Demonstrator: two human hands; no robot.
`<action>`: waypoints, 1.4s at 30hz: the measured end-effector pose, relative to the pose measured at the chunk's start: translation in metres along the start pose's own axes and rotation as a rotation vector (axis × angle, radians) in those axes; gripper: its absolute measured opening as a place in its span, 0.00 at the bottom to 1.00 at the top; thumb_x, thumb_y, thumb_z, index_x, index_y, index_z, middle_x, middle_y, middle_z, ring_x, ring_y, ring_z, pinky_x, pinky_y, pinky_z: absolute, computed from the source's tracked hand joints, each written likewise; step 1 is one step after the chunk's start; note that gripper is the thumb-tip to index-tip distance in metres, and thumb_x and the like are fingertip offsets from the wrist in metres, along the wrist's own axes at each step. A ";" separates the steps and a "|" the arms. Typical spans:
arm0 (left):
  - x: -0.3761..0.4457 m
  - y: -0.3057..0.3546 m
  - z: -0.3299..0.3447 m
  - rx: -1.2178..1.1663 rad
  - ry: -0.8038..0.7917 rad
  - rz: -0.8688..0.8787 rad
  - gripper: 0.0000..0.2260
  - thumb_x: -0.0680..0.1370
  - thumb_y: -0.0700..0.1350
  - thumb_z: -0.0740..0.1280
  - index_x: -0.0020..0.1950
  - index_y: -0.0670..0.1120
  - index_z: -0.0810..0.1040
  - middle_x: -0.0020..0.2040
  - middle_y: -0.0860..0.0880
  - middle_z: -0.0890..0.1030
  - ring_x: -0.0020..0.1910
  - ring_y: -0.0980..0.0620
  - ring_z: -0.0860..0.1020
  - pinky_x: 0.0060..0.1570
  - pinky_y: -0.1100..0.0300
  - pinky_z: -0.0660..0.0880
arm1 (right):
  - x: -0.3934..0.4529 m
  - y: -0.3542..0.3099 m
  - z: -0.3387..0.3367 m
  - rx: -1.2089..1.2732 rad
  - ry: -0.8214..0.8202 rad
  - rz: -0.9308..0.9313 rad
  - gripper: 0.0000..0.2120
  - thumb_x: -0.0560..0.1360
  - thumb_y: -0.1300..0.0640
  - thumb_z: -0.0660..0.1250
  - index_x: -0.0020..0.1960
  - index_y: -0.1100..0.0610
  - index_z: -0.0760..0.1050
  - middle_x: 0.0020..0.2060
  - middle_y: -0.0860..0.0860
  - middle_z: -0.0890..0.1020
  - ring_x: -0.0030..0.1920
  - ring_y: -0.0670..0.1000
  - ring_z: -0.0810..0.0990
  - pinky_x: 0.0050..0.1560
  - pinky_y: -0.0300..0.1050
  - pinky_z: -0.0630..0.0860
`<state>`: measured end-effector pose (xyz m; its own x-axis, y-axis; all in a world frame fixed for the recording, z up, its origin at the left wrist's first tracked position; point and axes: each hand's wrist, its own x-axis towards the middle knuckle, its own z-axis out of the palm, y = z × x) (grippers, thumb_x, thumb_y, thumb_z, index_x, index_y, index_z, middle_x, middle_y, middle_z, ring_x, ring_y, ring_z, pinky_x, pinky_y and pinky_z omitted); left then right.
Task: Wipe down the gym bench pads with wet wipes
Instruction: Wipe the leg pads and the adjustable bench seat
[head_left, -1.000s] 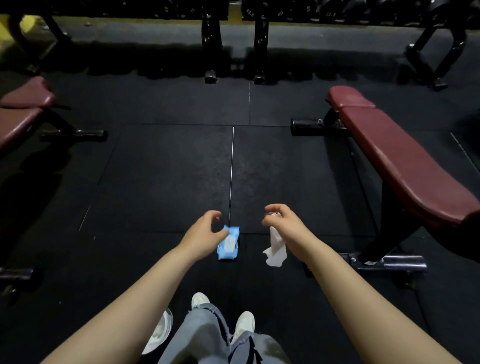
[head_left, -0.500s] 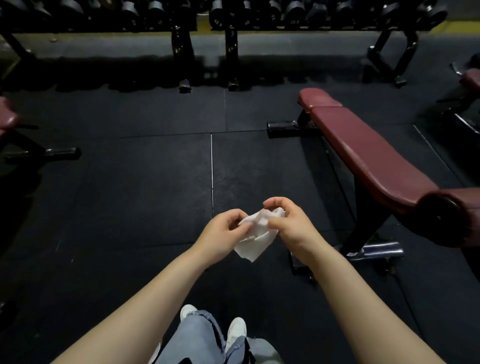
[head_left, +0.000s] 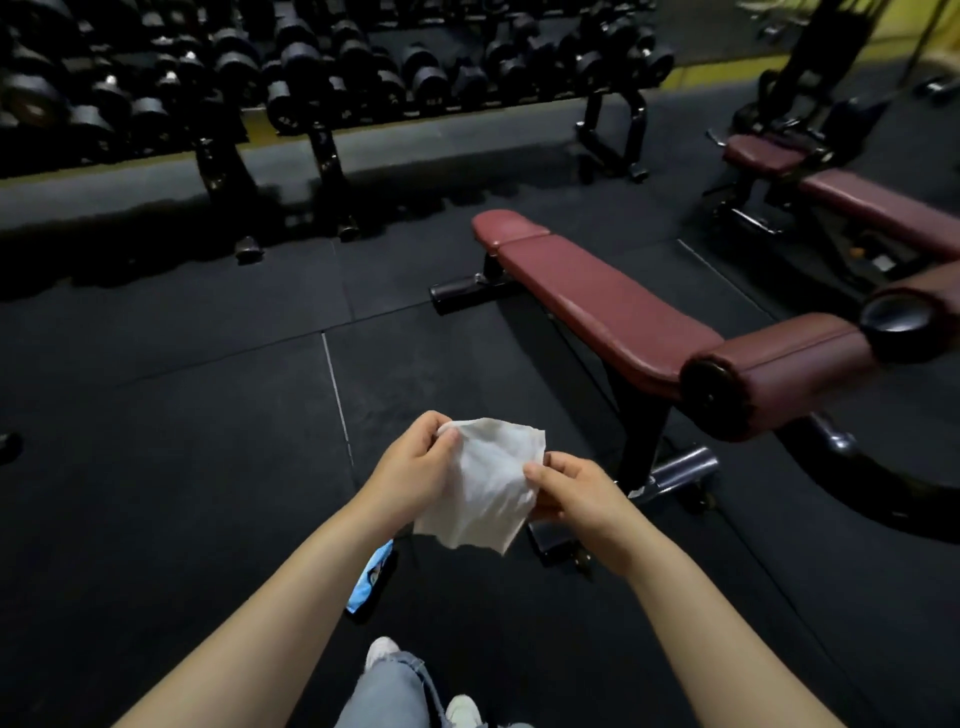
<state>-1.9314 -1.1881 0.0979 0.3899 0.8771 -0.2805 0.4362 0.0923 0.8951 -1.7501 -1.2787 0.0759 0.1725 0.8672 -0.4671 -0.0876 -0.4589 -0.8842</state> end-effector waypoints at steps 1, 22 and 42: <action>0.005 0.004 0.005 0.021 -0.024 -0.009 0.09 0.82 0.49 0.59 0.48 0.49 0.76 0.42 0.52 0.78 0.41 0.55 0.75 0.41 0.59 0.72 | -0.003 0.000 -0.005 0.028 0.026 0.004 0.11 0.80 0.56 0.63 0.53 0.63 0.79 0.46 0.59 0.85 0.45 0.56 0.84 0.50 0.54 0.82; 0.100 0.069 0.081 0.357 -0.635 0.362 0.10 0.74 0.41 0.72 0.50 0.56 0.81 0.45 0.55 0.82 0.44 0.61 0.80 0.44 0.66 0.75 | -0.042 0.014 -0.043 -0.146 0.795 0.025 0.11 0.72 0.56 0.72 0.52 0.43 0.80 0.43 0.42 0.78 0.42 0.43 0.77 0.41 0.37 0.74; 0.098 0.077 0.145 0.353 -1.143 0.363 0.06 0.81 0.44 0.63 0.48 0.52 0.79 0.43 0.53 0.82 0.42 0.58 0.78 0.41 0.66 0.73 | -0.096 0.025 -0.013 0.337 0.920 -0.019 0.11 0.78 0.66 0.61 0.51 0.58 0.81 0.42 0.55 0.82 0.42 0.50 0.79 0.48 0.46 0.77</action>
<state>-1.7419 -1.1629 0.0893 0.9364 -0.1018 -0.3357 0.2810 -0.3552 0.8915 -1.7561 -1.3761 0.0991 0.8619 0.3186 -0.3944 -0.3280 -0.2428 -0.9129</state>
